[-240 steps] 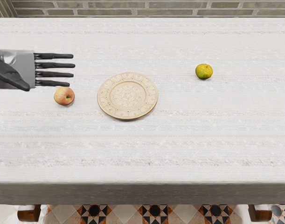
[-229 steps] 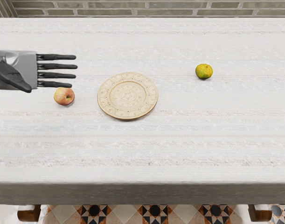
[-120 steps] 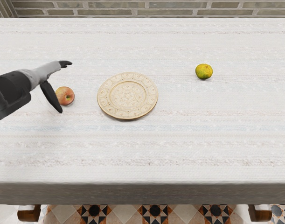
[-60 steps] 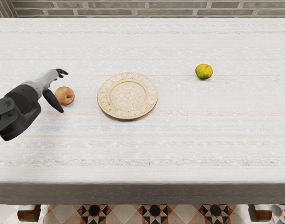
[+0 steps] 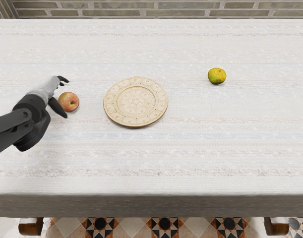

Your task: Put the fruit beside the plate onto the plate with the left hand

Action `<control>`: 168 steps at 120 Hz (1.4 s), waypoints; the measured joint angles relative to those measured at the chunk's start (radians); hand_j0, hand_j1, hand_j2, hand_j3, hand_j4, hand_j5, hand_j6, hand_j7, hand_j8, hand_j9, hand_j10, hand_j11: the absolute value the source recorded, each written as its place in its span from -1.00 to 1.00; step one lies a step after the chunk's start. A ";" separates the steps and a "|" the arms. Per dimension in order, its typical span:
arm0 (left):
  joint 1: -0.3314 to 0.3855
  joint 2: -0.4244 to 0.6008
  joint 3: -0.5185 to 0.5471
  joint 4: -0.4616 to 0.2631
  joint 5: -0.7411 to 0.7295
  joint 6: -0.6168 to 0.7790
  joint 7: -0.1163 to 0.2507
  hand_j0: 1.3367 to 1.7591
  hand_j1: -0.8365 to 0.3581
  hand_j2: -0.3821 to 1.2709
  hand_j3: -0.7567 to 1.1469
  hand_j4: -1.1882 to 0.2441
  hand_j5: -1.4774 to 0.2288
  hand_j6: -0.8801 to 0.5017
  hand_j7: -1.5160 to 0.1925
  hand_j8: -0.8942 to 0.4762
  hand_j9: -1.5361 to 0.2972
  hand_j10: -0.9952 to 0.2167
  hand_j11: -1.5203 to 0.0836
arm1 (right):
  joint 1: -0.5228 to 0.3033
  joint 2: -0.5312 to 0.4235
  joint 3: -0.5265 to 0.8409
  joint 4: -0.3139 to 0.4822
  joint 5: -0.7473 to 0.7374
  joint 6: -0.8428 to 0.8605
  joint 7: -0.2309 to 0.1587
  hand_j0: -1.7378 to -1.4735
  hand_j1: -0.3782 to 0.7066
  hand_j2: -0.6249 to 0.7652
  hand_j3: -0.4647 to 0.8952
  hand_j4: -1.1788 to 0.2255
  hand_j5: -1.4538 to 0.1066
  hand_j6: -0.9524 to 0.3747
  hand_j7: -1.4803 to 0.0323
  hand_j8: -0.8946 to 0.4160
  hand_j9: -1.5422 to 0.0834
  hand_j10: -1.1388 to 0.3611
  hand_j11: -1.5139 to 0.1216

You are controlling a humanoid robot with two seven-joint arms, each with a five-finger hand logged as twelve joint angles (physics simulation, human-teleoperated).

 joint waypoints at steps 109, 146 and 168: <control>-0.016 -0.048 0.048 0.033 0.006 0.040 0.000 0.52 0.22 -0.44 -0.20 0.12 0.15 -0.29 0.19 -0.27 0.13 0.01 0.28 | 0.009 0.000 0.000 0.000 0.000 0.000 0.000 -0.40 -0.95 -0.10 -0.32 0.68 0.86 0.43 0.96 0.36 0.90 0.52 0.85; -0.016 -0.076 0.048 0.080 0.005 0.040 0.000 0.52 0.16 -0.47 -0.20 0.06 0.08 -0.35 0.12 -0.28 0.06 -0.06 0.19 | 0.014 0.000 0.000 0.000 0.000 -0.001 0.000 -0.40 -0.95 -0.10 -0.32 0.68 0.86 0.43 0.96 0.36 0.90 0.52 0.85; -0.015 -0.076 0.049 0.084 0.005 0.038 -0.001 0.51 0.15 -0.49 -0.20 0.00 -0.01 -0.34 0.03 -0.23 -0.02 -0.14 0.10 | 0.015 0.000 0.000 0.000 0.000 -0.001 0.000 -0.40 -0.95 -0.10 -0.32 0.68 0.86 0.43 0.96 0.36 0.90 0.52 0.85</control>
